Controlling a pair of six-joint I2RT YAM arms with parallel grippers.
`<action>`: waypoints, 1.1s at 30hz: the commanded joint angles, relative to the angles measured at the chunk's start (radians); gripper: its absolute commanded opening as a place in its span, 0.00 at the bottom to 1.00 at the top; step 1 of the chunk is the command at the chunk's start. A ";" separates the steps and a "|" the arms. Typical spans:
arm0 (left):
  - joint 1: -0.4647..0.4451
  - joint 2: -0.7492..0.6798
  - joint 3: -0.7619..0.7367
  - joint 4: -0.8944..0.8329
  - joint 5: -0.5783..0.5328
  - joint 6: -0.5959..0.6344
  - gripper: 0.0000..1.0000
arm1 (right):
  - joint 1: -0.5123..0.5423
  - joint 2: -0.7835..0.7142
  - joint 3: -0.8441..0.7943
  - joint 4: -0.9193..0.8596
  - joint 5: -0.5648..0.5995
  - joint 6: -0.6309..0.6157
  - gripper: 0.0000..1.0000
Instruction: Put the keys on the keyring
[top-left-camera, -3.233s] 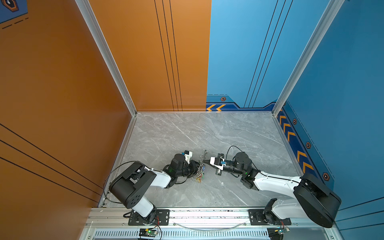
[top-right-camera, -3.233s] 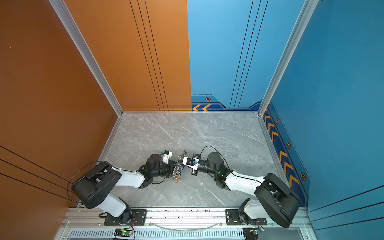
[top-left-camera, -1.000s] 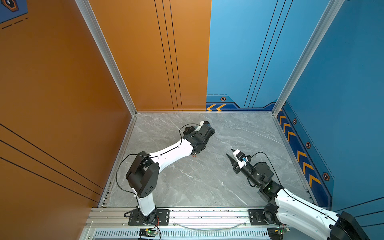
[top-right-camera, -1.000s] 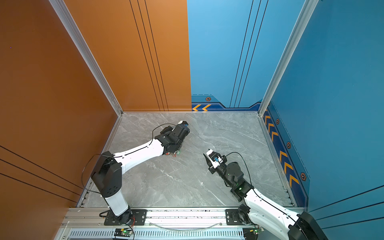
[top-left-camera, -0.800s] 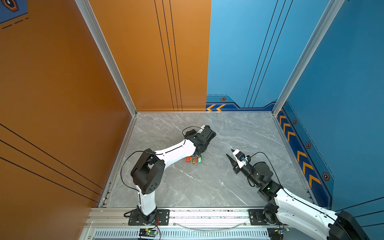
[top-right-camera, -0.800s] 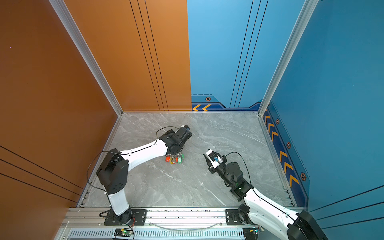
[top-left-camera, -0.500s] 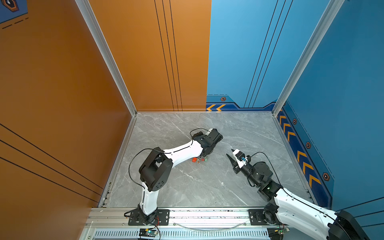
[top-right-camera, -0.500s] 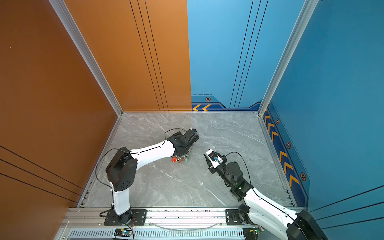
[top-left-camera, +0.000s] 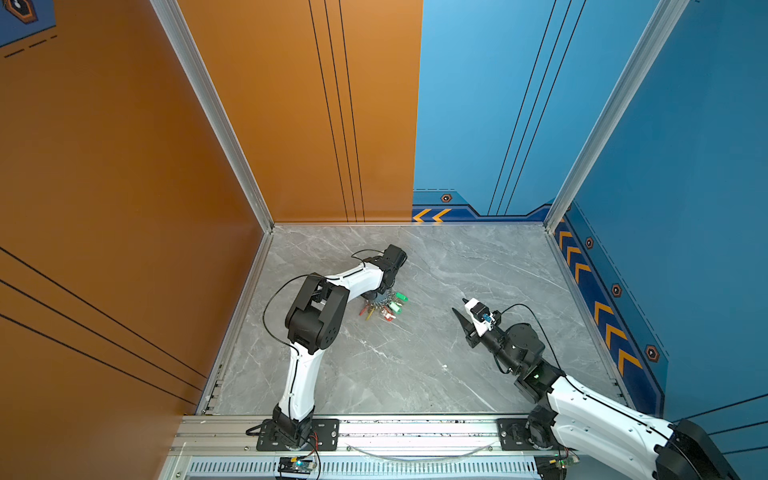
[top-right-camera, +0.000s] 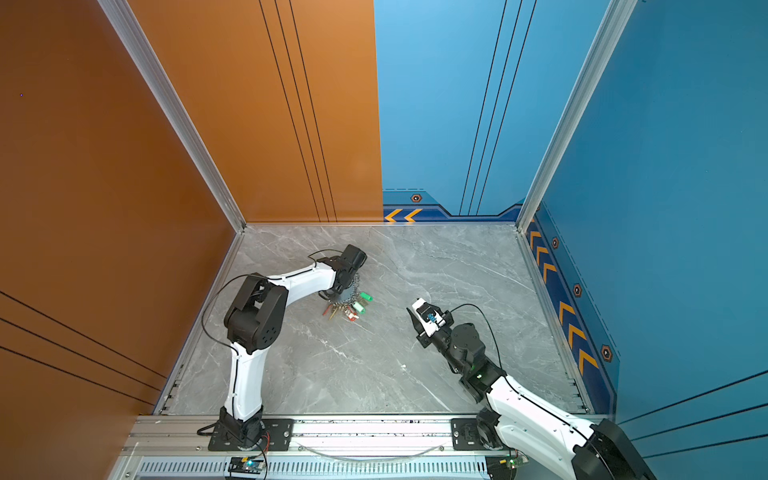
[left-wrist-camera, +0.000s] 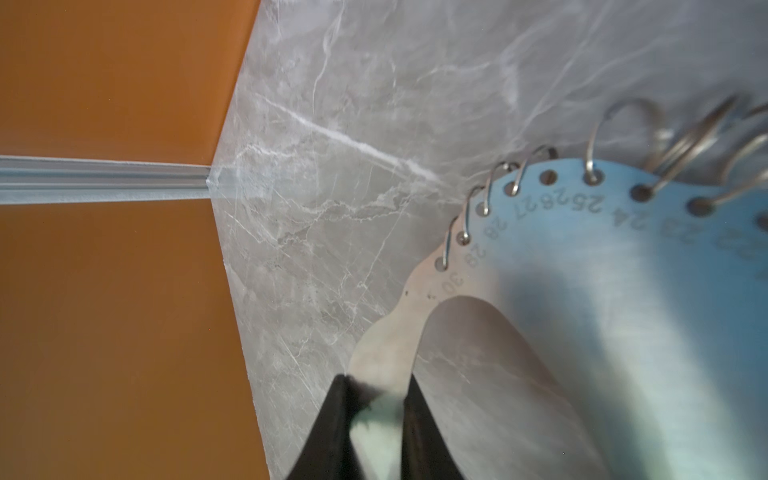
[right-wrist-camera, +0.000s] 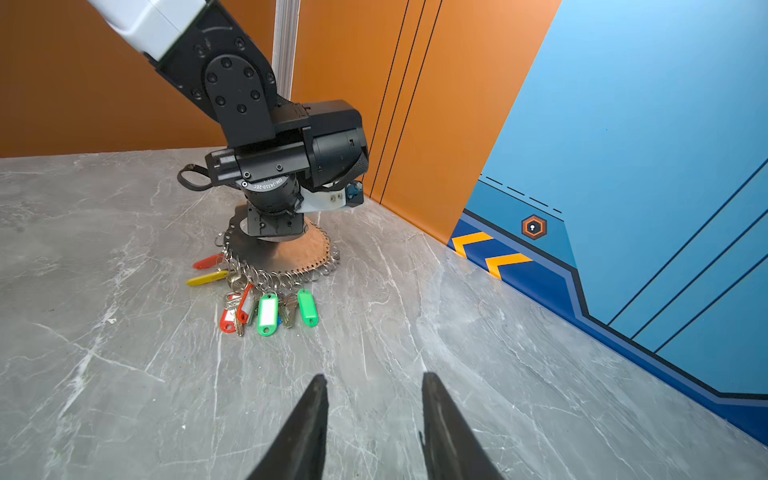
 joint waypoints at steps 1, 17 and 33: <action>0.034 0.022 0.038 -0.018 0.009 -0.038 0.08 | -0.006 0.006 -0.014 0.022 -0.009 0.018 0.39; 0.131 -0.002 0.083 -0.130 -0.018 -0.186 0.55 | -0.006 -0.022 -0.008 0.012 0.015 0.031 0.41; 0.183 -0.705 -0.547 0.293 0.116 -0.465 0.85 | -0.084 -0.136 0.072 -0.267 0.404 0.117 0.57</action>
